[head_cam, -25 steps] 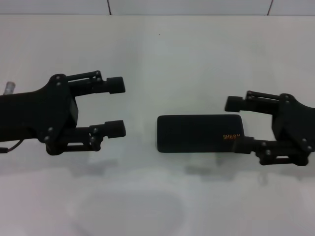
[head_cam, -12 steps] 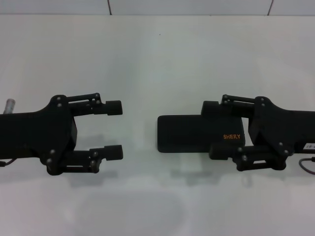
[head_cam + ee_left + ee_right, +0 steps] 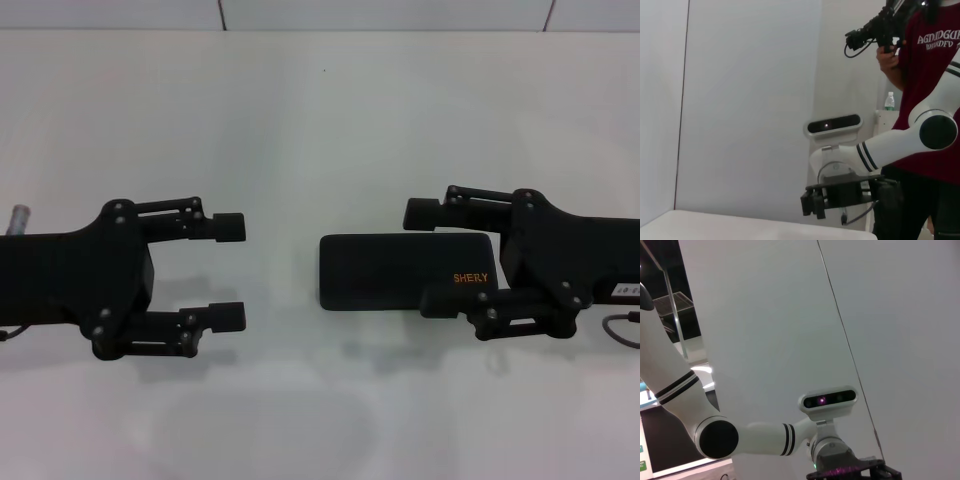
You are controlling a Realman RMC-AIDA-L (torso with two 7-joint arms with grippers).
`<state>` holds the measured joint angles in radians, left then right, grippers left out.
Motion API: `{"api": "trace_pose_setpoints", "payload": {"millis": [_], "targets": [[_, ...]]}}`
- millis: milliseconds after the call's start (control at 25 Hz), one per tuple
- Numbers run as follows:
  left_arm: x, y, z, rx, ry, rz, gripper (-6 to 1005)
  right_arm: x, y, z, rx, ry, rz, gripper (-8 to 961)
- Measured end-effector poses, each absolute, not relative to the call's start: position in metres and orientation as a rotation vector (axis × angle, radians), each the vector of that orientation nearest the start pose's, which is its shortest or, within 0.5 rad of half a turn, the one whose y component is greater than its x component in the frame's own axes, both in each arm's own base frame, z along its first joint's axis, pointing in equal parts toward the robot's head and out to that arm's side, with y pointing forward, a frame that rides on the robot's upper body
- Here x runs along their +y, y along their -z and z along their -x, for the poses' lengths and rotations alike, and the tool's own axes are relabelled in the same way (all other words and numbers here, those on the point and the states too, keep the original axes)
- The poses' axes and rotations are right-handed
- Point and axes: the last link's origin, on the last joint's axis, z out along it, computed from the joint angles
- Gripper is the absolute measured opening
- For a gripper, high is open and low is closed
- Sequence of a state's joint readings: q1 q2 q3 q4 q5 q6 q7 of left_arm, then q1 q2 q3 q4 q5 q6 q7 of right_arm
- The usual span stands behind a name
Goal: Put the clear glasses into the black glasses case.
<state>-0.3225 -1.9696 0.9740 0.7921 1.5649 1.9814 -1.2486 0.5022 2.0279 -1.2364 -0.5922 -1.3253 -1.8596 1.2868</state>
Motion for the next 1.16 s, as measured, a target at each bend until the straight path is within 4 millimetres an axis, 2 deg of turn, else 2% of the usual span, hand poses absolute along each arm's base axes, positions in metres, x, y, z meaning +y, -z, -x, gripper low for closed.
{"api": "trace_pose_setpoints", "payload": {"millis": [1160], "targets": [[0.2570,-0.0537,0.2464,-0.144,1.135,2.877,747,0.2879,0.0091,-0.1854,0.270,-1.382,2.943,784]]}}
